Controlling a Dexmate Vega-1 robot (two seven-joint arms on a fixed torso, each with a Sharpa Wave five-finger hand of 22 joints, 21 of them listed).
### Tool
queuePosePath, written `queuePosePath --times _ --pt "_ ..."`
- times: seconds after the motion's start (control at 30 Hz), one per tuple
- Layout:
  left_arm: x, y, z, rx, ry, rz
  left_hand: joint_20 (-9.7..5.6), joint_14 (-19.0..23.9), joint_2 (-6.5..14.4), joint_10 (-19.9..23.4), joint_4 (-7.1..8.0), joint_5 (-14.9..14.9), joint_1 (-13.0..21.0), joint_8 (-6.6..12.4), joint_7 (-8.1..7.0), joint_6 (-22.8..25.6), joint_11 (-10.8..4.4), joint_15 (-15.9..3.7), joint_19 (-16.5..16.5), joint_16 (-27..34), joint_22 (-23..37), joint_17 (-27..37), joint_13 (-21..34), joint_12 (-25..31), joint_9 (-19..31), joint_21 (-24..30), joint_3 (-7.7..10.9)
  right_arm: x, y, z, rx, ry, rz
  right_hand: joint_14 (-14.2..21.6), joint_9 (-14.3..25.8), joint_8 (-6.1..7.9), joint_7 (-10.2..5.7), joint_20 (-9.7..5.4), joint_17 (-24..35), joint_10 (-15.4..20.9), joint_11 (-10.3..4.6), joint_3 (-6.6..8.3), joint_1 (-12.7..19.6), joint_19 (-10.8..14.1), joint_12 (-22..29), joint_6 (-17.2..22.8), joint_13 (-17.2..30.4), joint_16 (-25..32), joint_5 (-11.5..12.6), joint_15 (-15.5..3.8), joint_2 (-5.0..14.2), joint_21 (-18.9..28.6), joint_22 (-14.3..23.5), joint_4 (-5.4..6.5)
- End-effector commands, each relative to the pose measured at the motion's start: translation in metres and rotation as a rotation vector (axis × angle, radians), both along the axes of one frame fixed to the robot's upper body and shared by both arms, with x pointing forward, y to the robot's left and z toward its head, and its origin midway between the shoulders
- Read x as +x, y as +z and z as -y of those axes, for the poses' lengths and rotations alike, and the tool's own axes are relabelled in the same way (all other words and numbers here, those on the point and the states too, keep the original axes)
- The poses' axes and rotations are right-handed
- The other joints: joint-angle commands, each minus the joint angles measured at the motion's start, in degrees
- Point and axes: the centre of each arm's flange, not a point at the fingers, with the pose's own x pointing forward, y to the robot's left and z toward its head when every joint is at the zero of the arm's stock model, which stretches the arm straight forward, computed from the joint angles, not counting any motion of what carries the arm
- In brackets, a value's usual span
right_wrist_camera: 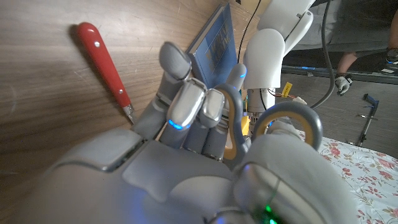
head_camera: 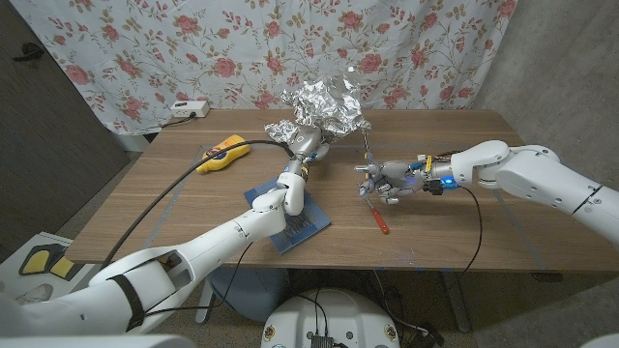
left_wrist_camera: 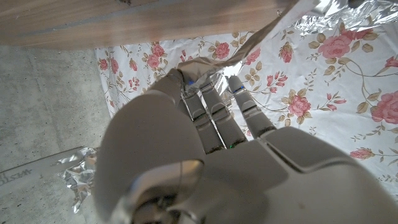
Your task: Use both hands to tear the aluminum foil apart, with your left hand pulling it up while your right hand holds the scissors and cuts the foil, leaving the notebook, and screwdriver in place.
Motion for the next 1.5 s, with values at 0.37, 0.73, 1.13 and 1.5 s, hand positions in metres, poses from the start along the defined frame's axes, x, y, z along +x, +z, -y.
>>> queuePosePath --times 0.37,0.73,1.13,1.5 --pt "-0.005 0.005 0.001 -0.059 0.099 0.05 -0.05 -0.8 0.1 0.7 0.16 0.2 0.6 -0.1 0.1 0.0 -0.66 -0.88 -0.4 -0.3 0.1 0.3 2.4 -0.1 0.3 0.5 -0.19 -0.005 -0.001 0.011 -0.036 0.048 -0.006 0.7 0.2 -0.17 3.6 -0.11 0.1 0.5 -0.06 -1.57 -2.8 0.5 0.1 1.9 0.1 0.4 0.9 -0.06 -1.22 0.0 0.1 1.14" --pt "-0.006 -0.011 0.001 -0.089 0.126 0.037 0.02 -0.7 0.2 0.7 0.2 0.2 0.6 -0.18 -0.01 0.1 -0.68 -0.88 -0.5 -0.4 0.1 0.3 2.4 -0.2 0.3 0.7 -0.23 -0.003 0.001 0.016 -0.055 0.059 -0.019 0.8 0.0 -0.32 3.6 -0.13 0.1 0.5 -0.06 -1.94 -3.4 0.5 0.1 1.9 0.1 0.5 1.3 -0.06 -1.26 0.0 0.1 1.62" --pt "0.006 0.0 -0.022 -0.121 0.16 0.072 0.3 -0.9 0.5 0.0 0.47 0.0 0.5 -0.58 0.03 -0.7 -0.6 -0.88 -0.7 -0.6 0.0 0.6 2.5 -0.7 0.2 0.9 -0.16 -0.01 0.001 -0.009 -0.039 0.044 -0.022 0.9 0.1 -0.31 3.81 -0.13 0.1 0.5 -0.05 -2.19 -3.5 0.5 0.2 1.9 0.1 0.5 1.8 -0.06 -1.2 -0.1 0.1 1.93" --pt "0.007 0.006 -0.028 -0.134 0.134 0.086 0.27 -0.7 0.5 0.1 0.53 -0.1 0.5 -0.73 0.13 -0.8 -0.67 -0.89 -0.8 -0.6 0.0 0.7 2.4 -0.9 0.2 1.1 -0.14 -0.023 -0.001 -0.02 -0.03 0.028 0.001 1.0 0.2 -0.35 3.92 -0.1 0.1 0.5 -0.08 -2.61 -3.7 0.6 0.2 1.7 0.1 0.5 2.2 -0.06 -1.28 -0.1 0.3 2.31"
